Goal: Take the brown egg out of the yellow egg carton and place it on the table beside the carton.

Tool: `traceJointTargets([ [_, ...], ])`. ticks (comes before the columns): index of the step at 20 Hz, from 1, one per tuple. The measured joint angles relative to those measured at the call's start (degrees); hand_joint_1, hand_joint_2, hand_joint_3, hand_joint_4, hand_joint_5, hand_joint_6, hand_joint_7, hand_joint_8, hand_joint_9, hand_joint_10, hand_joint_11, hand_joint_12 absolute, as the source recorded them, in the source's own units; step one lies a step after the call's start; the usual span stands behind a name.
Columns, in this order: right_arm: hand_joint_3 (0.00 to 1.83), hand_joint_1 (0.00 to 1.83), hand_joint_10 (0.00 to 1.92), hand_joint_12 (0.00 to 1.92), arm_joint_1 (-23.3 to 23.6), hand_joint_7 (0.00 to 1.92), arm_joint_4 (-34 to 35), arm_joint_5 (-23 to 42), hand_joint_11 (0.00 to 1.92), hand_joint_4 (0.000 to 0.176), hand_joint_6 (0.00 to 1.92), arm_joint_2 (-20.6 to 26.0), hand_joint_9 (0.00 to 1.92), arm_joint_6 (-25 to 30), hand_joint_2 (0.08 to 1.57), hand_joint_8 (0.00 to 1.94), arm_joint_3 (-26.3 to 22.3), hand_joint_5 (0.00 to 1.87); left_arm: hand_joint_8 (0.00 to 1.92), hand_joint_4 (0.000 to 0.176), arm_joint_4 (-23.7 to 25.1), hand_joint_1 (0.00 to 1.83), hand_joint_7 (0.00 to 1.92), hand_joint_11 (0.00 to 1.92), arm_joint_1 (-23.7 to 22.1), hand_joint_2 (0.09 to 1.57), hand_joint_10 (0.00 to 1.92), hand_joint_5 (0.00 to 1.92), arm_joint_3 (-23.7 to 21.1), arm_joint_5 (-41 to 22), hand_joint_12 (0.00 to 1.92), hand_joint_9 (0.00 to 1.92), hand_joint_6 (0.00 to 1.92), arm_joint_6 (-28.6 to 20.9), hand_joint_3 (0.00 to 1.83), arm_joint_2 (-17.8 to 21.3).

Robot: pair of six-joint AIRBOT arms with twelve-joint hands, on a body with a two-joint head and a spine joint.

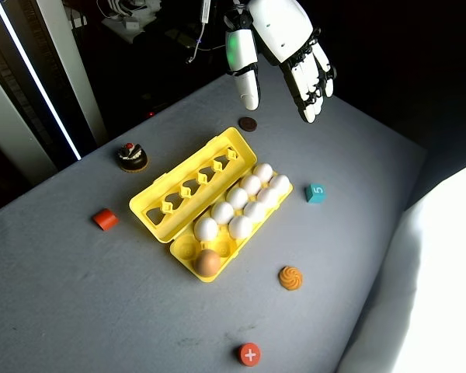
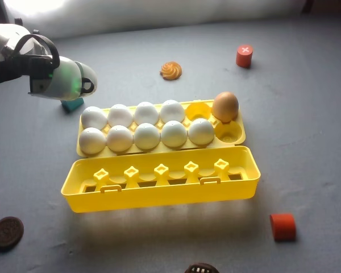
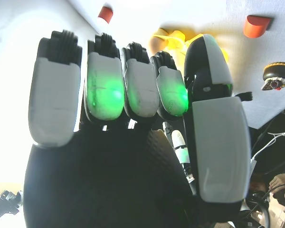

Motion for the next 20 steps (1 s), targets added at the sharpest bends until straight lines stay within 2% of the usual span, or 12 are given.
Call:
traceJointTargets([
  [2, 0.13, 0.00, 0.06, 0.24, 0.00, 0.10, 0.00, 0.00, 0.00, 0.000, 0.05, -0.02, 0.06, 0.00, 1.00, 0.04, 0.00, 0.12, 0.01, 0.000, -0.02, 0.00, 0.00, 0.00, 0.00, 1.07, 0.00, 0.00, 0.00, 0.00, 0.00, 0.00, 0.01, 0.00, 0.20, 0.00],
  [3, 0.02, 0.00, 0.02, 0.22, 0.00, 0.12, -0.11, -0.02, 0.00, 0.000, 0.01, 0.00, 0.09, -0.48, 1.07, 0.01, 0.02, 0.13, 0.00, 0.000, -0.04, 0.00, 0.01, 0.00, 0.15, 1.16, 0.00, 0.01, 0.00, 0.02, 0.00, 0.00, 0.00, 0.00, 0.04, 0.00],
  [6, 0.00, 0.04, 0.01, 0.31, 0.00, 0.17, 0.00, -0.37, 0.00, 0.000, 0.01, -0.02, 0.13, -0.48, 1.08, 0.01, -0.09, 0.19, 0.01, 0.000, 0.02, 0.00, 0.02, 0.00, 0.17, 1.18, 0.00, 0.02, 0.00, -0.11, 0.00, 0.00, 0.00, 0.00, 0.02, -0.02],
  [7, 0.01, 0.01, 0.00, 0.16, 0.00, 0.10, 0.00, -0.26, 0.00, 0.000, 0.00, -0.02, 0.07, -0.50, 1.11, 0.01, -0.11, 0.13, 0.01, 0.000, 0.00, 0.00, 0.04, 0.00, 0.17, 1.18, 0.01, 0.03, -0.02, -0.15, 0.00, 0.02, 0.01, 0.00, 0.02, 0.00],
  [9, 0.00, 0.00, 0.00, 0.21, 0.00, 0.12, -0.04, -0.09, 0.00, 0.000, 0.00, -0.02, 0.09, -0.61, 1.12, 0.00, -0.13, 0.15, 0.01, 0.000, 0.00, 0.00, 0.04, 0.00, 0.17, 1.19, 0.01, 0.03, 0.00, 0.04, 0.00, 0.02, 0.01, 0.00, 0.02, 0.00],
  [11, 0.00, 0.10, 0.01, 0.34, 0.00, 0.17, -0.04, -0.11, 0.00, 0.000, 0.00, 0.00, 0.14, -0.61, 1.13, 0.01, -0.13, 0.19, 0.00, 0.000, 0.00, 0.00, 0.00, 0.00, 0.22, 1.18, 0.00, 0.00, 0.00, 0.11, 0.00, 0.00, 0.00, 0.00, 0.02, 0.00],
  [12, 0.00, 0.08, 0.00, 0.33, 0.00, 0.17, -0.04, -0.11, 0.00, 0.000, 0.00, -0.02, 0.13, -0.63, 1.13, 0.00, -0.13, 0.18, 0.00, 0.000, 0.00, 0.00, 0.00, 0.00, 0.22, 1.18, 0.00, 0.00, 0.00, 0.07, 0.00, 0.00, 0.00, 0.00, 0.02, 0.00],
  [14, 0.00, 0.11, 0.00, 0.18, 0.00, 0.10, -0.04, -0.11, 0.00, 0.000, 0.00, -0.02, 0.07, -0.66, 1.08, 0.00, -0.11, 0.12, 0.00, 0.000, 0.00, 0.00, 0.00, 0.00, 0.22, 1.18, 0.00, 0.00, 0.00, 0.20, 0.00, 0.00, 0.00, 0.00, 0.02, 0.00],
  [16, 0.00, 0.08, 0.01, 0.29, 0.00, 0.15, 0.07, -0.09, 0.00, 0.000, 0.00, -0.02, 0.12, -0.68, 1.06, 0.00, -0.11, 0.17, 0.00, 0.000, 0.00, 0.00, 0.00, 0.00, 0.22, 1.19, 0.00, 0.00, 0.00, 0.31, 0.00, 0.00, 0.00, 0.00, 0.02, 0.00],
  [17, 0.00, 0.18, 0.00, 0.20, 0.02, 0.10, 1.29, -0.09, 0.00, 0.000, 0.00, -0.02, 0.06, -0.74, 0.98, 0.00, -0.11, 0.13, 0.00, 0.000, 0.00, 0.00, 0.00, 0.00, 0.22, 1.19, 0.00, 0.00, 0.00, 0.31, 0.00, 0.00, 0.00, 0.00, 0.01, 0.00],
  [18, 0.00, 0.12, 0.00, 0.04, 0.20, 0.02, 2.47, 0.00, 0.00, 0.000, 0.00, -0.02, 0.01, -0.74, 0.86, 0.00, -0.11, 0.07, 0.00, 0.000, 0.00, 0.00, 0.00, 0.00, 0.22, 1.18, 0.00, 0.00, 0.00, 0.31, 0.00, 0.00, 0.00, 0.00, 0.01, 0.00],
  [20, 0.00, 0.01, 0.00, 0.00, 1.33, 0.00, 2.82, 0.02, 0.00, 0.050, 0.01, -0.79, 0.00, -0.87, 0.70, 0.00, 0.31, 0.14, 0.00, 0.000, 0.00, 0.00, 0.00, 0.00, 0.22, 1.17, 0.00, 0.00, -0.02, 0.31, 0.00, 0.00, 0.00, -0.02, 0.01, 0.00],
])
